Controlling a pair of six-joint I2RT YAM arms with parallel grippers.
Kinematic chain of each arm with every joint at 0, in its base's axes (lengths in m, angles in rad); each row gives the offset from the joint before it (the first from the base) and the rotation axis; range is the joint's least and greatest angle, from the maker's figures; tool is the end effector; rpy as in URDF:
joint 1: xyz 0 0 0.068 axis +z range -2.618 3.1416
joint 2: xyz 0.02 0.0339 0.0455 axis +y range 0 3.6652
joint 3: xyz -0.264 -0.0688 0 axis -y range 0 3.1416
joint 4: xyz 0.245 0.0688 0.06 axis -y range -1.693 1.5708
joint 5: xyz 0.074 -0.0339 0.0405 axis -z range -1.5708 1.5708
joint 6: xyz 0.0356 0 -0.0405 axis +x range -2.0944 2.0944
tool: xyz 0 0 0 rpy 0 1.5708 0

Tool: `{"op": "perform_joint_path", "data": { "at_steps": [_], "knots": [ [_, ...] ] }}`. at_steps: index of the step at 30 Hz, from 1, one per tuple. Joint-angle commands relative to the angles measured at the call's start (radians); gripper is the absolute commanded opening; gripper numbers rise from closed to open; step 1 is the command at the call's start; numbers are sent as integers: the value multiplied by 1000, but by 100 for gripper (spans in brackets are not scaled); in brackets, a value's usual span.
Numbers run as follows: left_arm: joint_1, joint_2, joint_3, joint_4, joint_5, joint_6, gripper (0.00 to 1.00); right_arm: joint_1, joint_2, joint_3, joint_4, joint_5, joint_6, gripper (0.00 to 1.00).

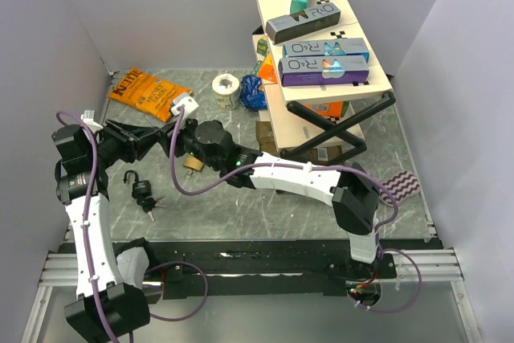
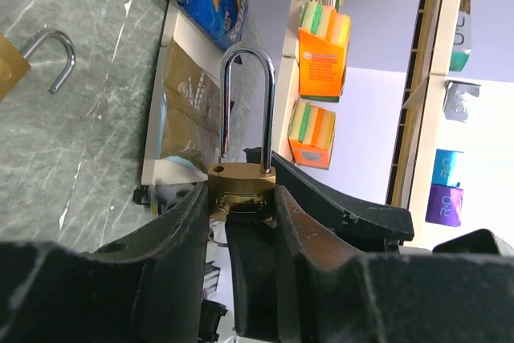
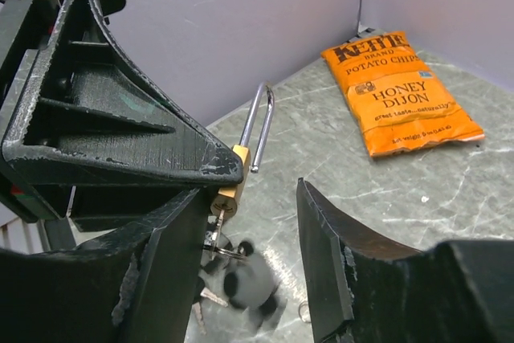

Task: Lock with the key
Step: Lock the lock.

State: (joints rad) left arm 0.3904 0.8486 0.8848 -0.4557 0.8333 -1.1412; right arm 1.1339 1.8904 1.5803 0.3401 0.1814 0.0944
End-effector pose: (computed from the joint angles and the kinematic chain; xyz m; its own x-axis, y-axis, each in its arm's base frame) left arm 0.1743 0.0432 0.3405 -0.4925 -0.8638 -0.1063 -0.1887 0.2252 -0.9559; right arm 0.2020 0.4173 0.3498 -0.0642 0.0817 -0.9946 -0.8125 0.5744 0.0996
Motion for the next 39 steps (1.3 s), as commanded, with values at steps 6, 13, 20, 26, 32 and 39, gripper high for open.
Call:
{"op": "perform_joint_path", "data": {
  "at_steps": [6,13,20,26,32,39],
  "knots": [
    [4,-3,23,45,33,-26,1,6,30,55,65,26,-12,50],
    [2,3,25,42,33,-15,7,4,27,52,62,35,-18,8],
    [8,15,26,11,24,4,86,4,-5,43,42,35,-9,0],
    [28,27,83,-3,7,114,96,-5,-60,1,27,-2,-10,0],
    [41,116,286,-116,36,641,96,-46,-160,-52,-73,-206,-31,0],
    [42,161,491,-477,257,1475,96,-112,-335,-180,-170,-537,-76,0]
  ]
}}
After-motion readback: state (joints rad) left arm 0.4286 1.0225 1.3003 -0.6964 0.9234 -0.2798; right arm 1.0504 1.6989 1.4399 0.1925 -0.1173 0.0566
